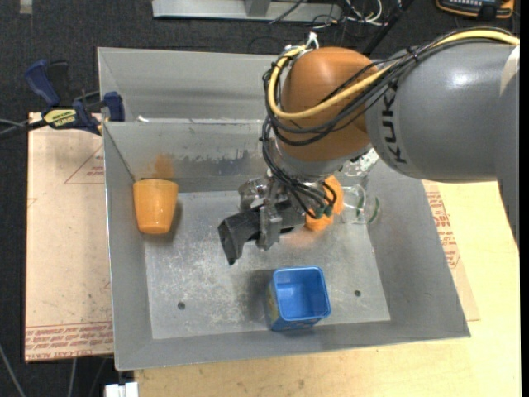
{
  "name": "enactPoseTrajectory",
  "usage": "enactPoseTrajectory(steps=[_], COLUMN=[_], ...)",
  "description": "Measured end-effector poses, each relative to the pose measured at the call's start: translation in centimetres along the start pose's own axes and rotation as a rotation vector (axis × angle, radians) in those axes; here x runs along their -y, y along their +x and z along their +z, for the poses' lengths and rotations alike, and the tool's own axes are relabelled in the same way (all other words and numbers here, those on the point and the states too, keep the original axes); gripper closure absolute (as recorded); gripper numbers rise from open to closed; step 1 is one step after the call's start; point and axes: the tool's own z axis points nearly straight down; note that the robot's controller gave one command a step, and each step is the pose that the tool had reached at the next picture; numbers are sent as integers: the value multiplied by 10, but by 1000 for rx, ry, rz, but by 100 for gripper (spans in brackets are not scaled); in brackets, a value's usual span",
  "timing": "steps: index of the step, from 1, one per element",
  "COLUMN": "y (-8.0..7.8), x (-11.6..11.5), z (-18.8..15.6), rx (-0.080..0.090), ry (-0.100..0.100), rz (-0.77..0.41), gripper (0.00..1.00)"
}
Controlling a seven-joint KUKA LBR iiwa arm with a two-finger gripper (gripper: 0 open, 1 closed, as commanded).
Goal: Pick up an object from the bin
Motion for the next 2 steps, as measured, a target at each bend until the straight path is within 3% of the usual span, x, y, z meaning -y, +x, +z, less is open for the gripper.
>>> enactPoseTrajectory(steps=[1,2], y=[0,2], x=[0,-4], z=[0,-38], rx=[0,-10], ry=[0,-1], rz=[0,-13], gripper=[100,100])
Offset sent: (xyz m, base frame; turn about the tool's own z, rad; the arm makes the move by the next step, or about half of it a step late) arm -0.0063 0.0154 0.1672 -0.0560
